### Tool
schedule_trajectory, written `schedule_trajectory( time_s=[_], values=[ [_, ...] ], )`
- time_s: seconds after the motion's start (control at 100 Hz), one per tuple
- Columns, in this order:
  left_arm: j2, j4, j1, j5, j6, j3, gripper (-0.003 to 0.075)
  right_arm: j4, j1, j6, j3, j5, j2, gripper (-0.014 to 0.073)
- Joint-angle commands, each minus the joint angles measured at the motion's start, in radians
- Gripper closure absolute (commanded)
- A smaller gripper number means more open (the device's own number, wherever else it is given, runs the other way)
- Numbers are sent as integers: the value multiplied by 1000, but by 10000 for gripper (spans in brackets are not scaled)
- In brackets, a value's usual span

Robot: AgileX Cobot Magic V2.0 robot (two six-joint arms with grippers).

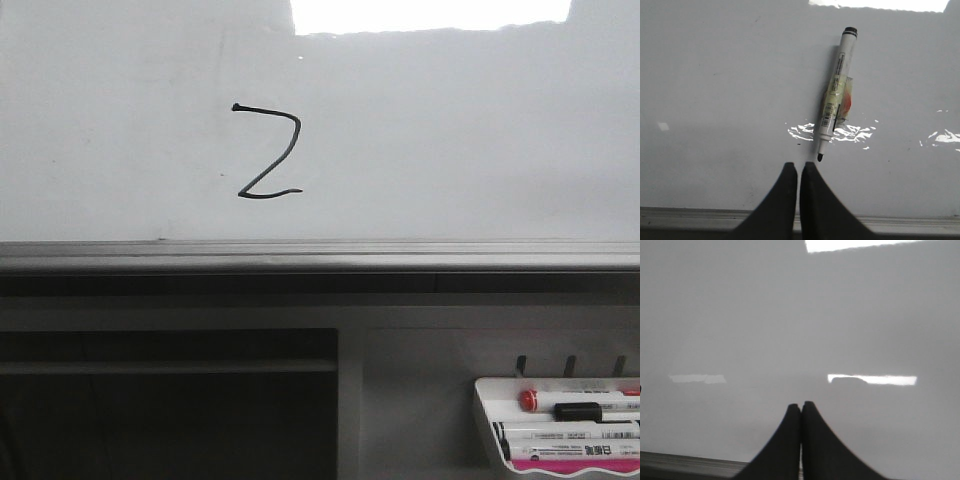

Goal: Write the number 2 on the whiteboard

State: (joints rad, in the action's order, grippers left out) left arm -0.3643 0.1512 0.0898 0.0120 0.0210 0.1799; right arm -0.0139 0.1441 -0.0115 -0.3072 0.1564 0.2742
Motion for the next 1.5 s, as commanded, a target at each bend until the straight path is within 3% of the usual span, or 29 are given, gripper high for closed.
schedule_trajectory(
  time_s=[0.0,0.2,0.54,0.59,1.491],
  values=[
    [-9,9,7,-81,-9,26,740,-2,-9,0,-25,-80,7,668],
    [97,-6,-11,-81,-9,0,740,-2,-9,0,-25,-80,7,668],
    [353,-72,-13,-85,6,-195,740,-2,-9,0,-25,-80,7,668],
    [400,-72,-13,-21,6,-191,740,-2,-9,0,-25,-80,7,668],
    [394,-70,-13,-30,6,-193,740,-2,-11,0,4,-107,-11,668]
  ],
)
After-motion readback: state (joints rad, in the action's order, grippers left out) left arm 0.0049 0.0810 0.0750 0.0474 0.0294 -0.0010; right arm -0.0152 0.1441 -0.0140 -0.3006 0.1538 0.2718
